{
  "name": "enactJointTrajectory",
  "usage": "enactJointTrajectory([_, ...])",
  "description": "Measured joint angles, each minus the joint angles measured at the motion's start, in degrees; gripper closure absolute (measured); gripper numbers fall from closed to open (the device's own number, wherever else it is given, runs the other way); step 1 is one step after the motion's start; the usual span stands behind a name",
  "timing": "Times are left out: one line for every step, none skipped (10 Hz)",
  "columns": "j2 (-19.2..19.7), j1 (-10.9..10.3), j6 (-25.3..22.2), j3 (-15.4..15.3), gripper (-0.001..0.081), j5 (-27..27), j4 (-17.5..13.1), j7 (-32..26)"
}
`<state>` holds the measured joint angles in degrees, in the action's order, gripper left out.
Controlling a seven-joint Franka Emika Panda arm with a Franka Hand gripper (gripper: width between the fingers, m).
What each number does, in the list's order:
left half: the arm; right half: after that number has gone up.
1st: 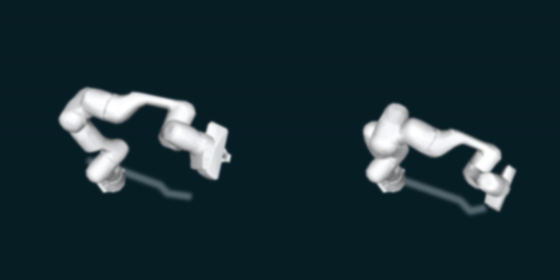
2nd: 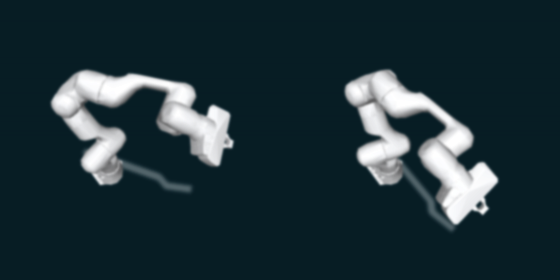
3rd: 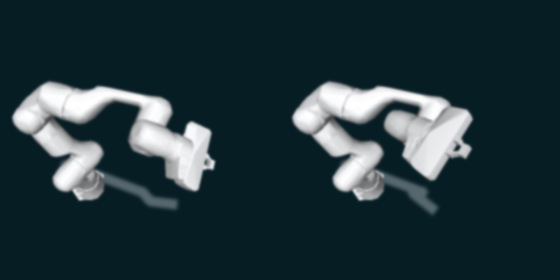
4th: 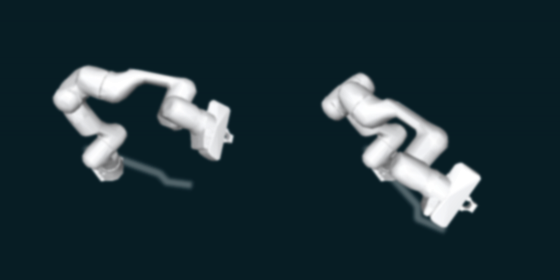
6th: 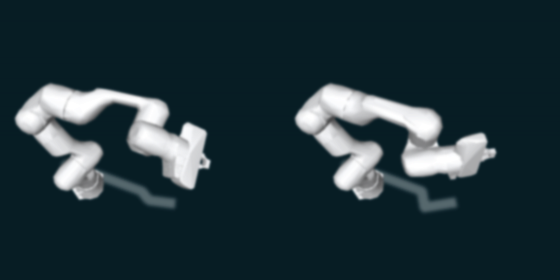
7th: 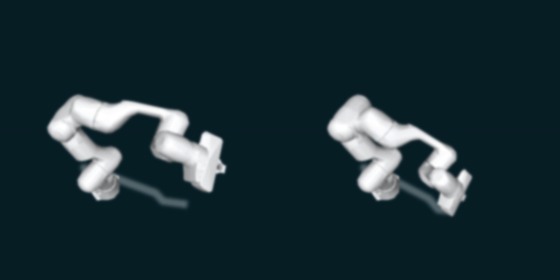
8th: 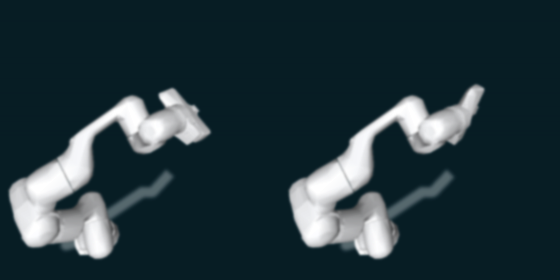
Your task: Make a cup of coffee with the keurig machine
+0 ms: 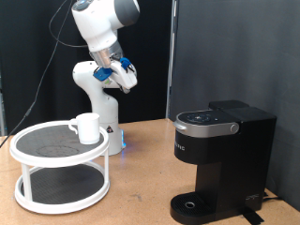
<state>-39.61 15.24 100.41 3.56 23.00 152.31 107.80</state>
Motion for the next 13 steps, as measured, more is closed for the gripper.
enactJointTrajectory([-0.6, 0.3, 1.2, 0.0, 0.0806, 0.9, 0.4, 2.5])
enactJointTrajectory([-1.6, 1.0, 1.5, 0.0, 0.0806, 1.1, 0.9, 5.3])
enactJointTrajectory([-2.8, 2.0, 1.9, 0.1, 0.0806, 1.2, 1.3, 7.9])
enactJointTrajectory([-3.9, 3.4, 3.2, 0.5, 0.0806, 1.5, 2.0, 9.7])
enactJointTrajectory([-5.1, 5.1, 5.6, 1.2, 0.0806, 2.9, 3.2, 10.9])
enactJointTrajectory([-6.1, 6.6, 6.5, 2.5, 0.0806, 3.8, 4.3, 11.5])
enactJointTrajectory([-6.6, 8.1, 5.9, 4.0, 0.0806, 3.8, 4.9, 11.5])
enactJointTrajectory([-6.6, 8.9, 5.3, 4.8, 0.0806, 3.8, 5.0, 11.6])
enactJointTrajectory([-6.6, 8.8, 5.3, 4.7, 0.0806, 3.8, 5.0, 11.3])
enactJointTrajectory([-6.6, 8.9, 5.5, 4.9, 0.0806, 3.8, 5.0, 11.2])
enactJointTrajectory([-6.6, 9.3, 5.4, 6.0, 0.0806, 3.6, 4.9, 10.5])
enactJointTrajectory([-6.6, 9.9, 5.3, 8.0, 0.0806, 3.4, 4.6, 8.9])
enactJointTrajectory([-6.7, 10.6, 5.3, 10.4, 0.0806, 3.4, 4.2, 6.8])
